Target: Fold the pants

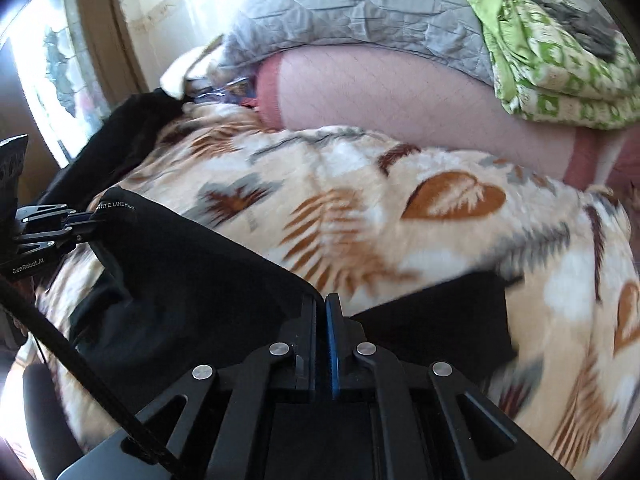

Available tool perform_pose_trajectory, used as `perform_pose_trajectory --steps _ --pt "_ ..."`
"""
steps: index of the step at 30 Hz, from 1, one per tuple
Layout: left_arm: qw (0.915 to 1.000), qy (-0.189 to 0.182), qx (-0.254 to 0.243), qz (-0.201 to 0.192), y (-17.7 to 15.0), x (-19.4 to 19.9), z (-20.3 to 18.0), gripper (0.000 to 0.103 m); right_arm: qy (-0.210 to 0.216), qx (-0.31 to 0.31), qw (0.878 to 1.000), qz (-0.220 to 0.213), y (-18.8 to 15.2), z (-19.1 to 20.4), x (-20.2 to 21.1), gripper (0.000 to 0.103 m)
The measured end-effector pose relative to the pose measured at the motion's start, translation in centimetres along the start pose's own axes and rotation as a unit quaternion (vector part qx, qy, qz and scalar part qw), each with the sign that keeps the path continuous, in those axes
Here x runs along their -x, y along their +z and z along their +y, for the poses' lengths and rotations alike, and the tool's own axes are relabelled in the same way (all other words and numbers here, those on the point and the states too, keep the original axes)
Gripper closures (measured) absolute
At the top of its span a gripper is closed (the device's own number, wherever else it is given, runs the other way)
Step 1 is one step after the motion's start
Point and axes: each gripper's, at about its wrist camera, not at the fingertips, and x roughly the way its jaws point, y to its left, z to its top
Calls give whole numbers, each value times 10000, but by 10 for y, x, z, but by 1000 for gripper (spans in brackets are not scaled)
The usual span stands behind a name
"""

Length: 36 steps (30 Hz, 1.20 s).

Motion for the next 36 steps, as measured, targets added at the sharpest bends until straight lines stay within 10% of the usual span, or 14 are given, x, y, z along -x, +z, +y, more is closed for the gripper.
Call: perform_pose_trajectory --steps 11,14,18,20,29,31,36 --pt "9908 523 1010 740 -132 29 -23 70 112 -434 9984 353 -155 39 36 92" --pt "9888 501 1347 396 -139 63 -12 45 46 -651 9976 221 -176 31 56 77" --pt "9862 556 1557 18 -138 92 -6 42 -388 -974 9938 -357 -175 12 95 40" --pt "9861 455 1600 -43 -131 91 -9 34 -747 -1081 9894 -625 -162 1 107 38" --pt "9933 733 886 -95 -96 -4 -42 30 -2179 18 9760 -25 -83 43 2 40" --pt "9939 650 893 53 -99 -18 -41 30 -2381 233 9705 294 -79 41 -26 97" --pt "9940 684 858 -23 -114 -20 -33 30 -2255 -664 9720 29 -99 -9 11 96"
